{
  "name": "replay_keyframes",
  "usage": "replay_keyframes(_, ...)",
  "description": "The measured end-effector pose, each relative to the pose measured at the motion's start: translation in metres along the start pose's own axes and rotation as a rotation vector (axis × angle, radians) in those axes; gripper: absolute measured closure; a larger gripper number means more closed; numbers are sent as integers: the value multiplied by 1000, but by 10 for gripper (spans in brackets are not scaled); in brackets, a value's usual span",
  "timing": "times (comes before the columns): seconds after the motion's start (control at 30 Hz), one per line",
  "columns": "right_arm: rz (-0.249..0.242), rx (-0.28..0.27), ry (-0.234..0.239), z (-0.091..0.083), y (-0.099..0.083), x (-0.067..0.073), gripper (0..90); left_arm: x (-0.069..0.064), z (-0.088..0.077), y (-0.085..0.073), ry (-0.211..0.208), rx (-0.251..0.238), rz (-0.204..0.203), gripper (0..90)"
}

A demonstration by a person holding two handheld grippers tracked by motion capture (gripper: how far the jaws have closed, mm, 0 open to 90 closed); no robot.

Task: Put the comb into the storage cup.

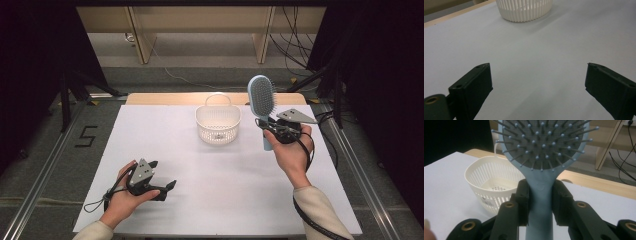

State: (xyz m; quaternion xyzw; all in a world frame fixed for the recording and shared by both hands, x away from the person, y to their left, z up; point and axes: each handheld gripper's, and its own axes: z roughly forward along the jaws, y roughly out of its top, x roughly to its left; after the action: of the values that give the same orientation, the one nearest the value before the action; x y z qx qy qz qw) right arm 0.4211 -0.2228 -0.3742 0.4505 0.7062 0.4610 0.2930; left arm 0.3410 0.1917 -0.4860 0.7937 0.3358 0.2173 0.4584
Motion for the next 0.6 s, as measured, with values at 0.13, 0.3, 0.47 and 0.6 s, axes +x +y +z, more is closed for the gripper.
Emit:
replay_keyframes(0.13,1,0,1,1,0,1,703,0,0,0,-1,0,0,67)
replay_keyframes(0.3,-2,1,7,2,1,2,703,0,0,0,-2,0,0,68)
replay_keyframes(0.47,-2,1,7,4,1,3,703,0,0,0,-1,0,-2,68)
replay_keyframes(0.6,-2,-2,9,4,2,3,703,0,0,0,-4,0,-3,68)
